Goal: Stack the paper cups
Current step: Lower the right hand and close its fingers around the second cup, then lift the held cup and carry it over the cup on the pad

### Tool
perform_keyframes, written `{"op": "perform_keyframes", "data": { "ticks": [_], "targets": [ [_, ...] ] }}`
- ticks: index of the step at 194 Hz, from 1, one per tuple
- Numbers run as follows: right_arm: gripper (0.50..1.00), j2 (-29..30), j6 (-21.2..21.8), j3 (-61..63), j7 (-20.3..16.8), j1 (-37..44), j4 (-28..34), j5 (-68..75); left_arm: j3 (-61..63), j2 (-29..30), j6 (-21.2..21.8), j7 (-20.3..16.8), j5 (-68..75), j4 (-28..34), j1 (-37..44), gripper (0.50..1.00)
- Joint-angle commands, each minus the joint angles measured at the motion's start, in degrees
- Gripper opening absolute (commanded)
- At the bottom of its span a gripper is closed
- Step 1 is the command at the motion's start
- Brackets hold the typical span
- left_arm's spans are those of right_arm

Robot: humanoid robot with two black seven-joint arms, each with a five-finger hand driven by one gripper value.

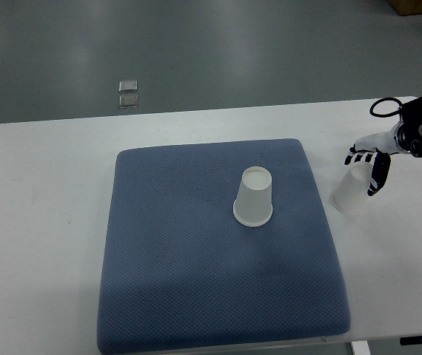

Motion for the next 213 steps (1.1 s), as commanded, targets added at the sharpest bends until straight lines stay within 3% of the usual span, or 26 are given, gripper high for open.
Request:
{"op": "perform_keyframes", "data": {
  "ticks": [1,59,78,98,134,167,213],
  "targets": [
    [0.827,-0.01,0.00,0.08,0.09,-0.85,-0.52,0.04,-0.01,0.00,0.00,0.00,0.00,0.07,0.00,1.000],
    [0.648,0.17,-0.61,0.08,0.09,-1.64,-1.13,-0.04,-0.01,0.00,0.00,-0.09,0.00,0.24,0.09,1.000],
    [0.619,0.17,-0.52,0.08,0.09,-1.29,-1.13,0.04,-0.01,0.00,0.00,-0.09,0.00,0.24,0.09,1.000],
    [0.619,-0.36,0.44,0.79,0.09,-0.59,-0.52,-0.04,-0.01,0.00,0.09,-0.09,0.00,0.24,0.09,1.000],
    [0.619,-4.05,6.60,0.61,0.00,7.06,2.21,-1.36,-0.01,0.00,0.09,-0.09,0.00,0.33,0.09,1.000],
    [0.621,-8.18,14.76,0.35,0.00,19.97,7.57,-1.80,-0.01,0.00,0.00,-0.09,0.00,0.07,0.09,1.000],
    [0.625,-12.22,26.02,0.43,0.00,35.79,9.50,-4.88,-0.01,0.00,0.00,-0.09,0.00,-0.02,0.00,1.000]
  ]
}}
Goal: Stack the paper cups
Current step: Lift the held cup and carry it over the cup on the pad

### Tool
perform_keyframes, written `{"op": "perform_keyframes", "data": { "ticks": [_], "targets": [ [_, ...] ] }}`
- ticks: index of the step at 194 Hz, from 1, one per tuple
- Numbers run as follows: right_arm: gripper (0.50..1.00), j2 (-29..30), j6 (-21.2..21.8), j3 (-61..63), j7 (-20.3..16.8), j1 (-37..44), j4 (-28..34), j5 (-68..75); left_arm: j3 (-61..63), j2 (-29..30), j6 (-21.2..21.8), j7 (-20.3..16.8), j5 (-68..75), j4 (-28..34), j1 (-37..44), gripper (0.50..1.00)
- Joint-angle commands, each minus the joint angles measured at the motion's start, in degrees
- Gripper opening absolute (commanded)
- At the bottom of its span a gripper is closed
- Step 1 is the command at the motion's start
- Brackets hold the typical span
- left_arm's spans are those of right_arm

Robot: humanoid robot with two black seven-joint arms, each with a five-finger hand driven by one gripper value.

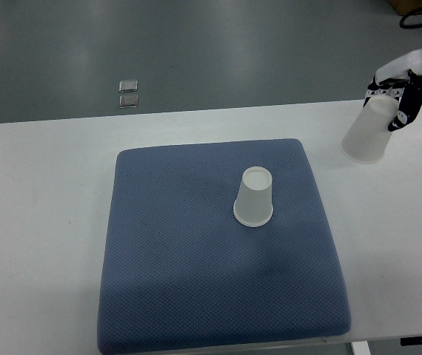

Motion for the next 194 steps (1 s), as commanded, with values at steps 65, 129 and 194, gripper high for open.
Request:
{"op": "perform_keyframes", "data": {
  "ticks": [65,129,194],
  "targets": [
    [0.625,0.78,5.68,0.77,0.00,11.25,3.81,-0.95,0.00,0.00,0.00,0.00,0.00,-0.18,-0.09,1.000],
    [0.629,13.88,5.24,3.58,0.17,15.38,3.72,9.77,0.00,0.00,0.00,0.00,0.00,0.17,-0.09,1.000],
    [0.633,25.30,0.84,3.85,0.17,13.62,3.46,15.13,0.00,0.00,0.00,0.00,0.00,0.34,0.09,1.000]
  ]
}}
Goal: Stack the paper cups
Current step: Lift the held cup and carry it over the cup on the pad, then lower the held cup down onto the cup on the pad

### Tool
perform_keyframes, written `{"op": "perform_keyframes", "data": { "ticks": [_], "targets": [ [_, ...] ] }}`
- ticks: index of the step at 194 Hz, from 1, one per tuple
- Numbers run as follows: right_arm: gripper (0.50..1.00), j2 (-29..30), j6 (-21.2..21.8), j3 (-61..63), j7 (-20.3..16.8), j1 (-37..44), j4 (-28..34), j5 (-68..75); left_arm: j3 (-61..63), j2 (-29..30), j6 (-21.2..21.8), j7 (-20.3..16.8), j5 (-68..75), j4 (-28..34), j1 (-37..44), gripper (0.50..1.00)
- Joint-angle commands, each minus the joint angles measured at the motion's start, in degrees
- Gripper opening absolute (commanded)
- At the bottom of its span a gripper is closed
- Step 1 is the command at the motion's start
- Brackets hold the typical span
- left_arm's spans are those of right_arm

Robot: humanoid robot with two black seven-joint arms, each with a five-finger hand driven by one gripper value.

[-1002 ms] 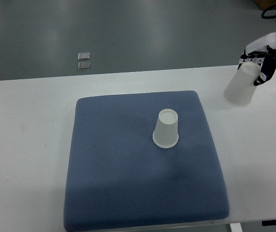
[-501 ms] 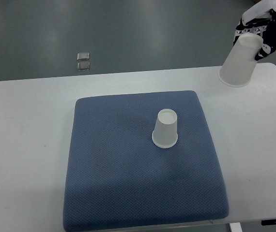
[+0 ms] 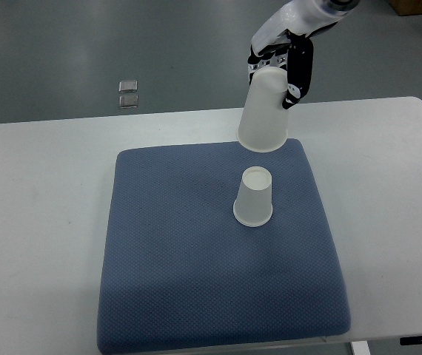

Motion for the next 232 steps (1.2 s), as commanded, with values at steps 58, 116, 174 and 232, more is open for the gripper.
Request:
{"op": "perform_keyframes", "data": {
  "ticks": [58,116,174,232],
  "targets": [
    [0.633,3.15,-3.78,-0.09,-0.02,-3.80,0.91,0.72,0.05,0.00,0.00,0.00,0.00,0.00,0.56,1.000],
    [0.635,3.41,-6.25,-0.71,-0.11,-6.70,1.52,0.63,-0.03,0.00,0.00,0.00,0.00,0.18,0.65,1.000],
    [0.639,3.06,-7.65,-1.32,-0.11,-8.20,1.52,0.46,-0.03,0.00,0.09,0.00,-0.09,0.18,0.65,1.000],
    [0.641,2.97,-8.00,-1.32,-0.11,-9.16,1.52,0.46,-0.03,0.00,0.09,0.00,0.00,0.18,0.65,1.000]
  ]
}}
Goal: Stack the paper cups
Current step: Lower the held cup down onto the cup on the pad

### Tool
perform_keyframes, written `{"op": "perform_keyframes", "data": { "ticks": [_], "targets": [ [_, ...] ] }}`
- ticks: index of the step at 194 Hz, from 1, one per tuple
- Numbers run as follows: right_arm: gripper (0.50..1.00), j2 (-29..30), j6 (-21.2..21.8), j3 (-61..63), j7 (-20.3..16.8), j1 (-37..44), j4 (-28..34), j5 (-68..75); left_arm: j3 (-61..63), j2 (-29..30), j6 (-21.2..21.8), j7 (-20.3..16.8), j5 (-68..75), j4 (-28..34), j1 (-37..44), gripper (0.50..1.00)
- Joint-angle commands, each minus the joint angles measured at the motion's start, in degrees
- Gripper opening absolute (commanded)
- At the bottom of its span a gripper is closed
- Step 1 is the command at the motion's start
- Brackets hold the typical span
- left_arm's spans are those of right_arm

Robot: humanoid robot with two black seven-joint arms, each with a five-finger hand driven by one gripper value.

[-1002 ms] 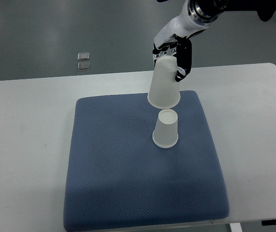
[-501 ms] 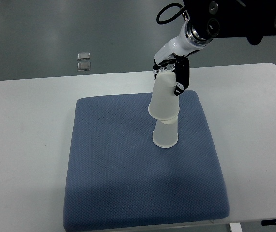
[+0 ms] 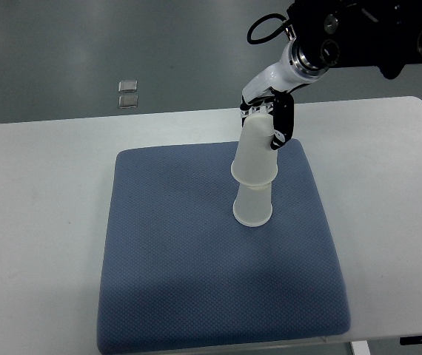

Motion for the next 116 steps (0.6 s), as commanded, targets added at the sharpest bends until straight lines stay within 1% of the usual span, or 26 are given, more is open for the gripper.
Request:
{"op": "perform_keyframes", "data": {
  "ticks": [1,72,116],
  "targets": [
    [0.641,-0.01,-0.13,0.00,0.01,-0.52,0.00,0.00,0.09,0.00,0.00,0.00,0.04,-0.01,-0.01,1.000],
    [0.643,-0.18,-2.24,-0.97,0.01,-2.80,0.00,-0.09,0.09,0.00,0.00,0.00,0.03,0.08,-0.01,1.000],
    [0.646,-0.18,-2.33,-0.97,0.01,-2.98,0.00,-0.09,0.00,0.00,0.17,0.00,-0.05,-0.01,-0.01,1.000]
  ]
}}
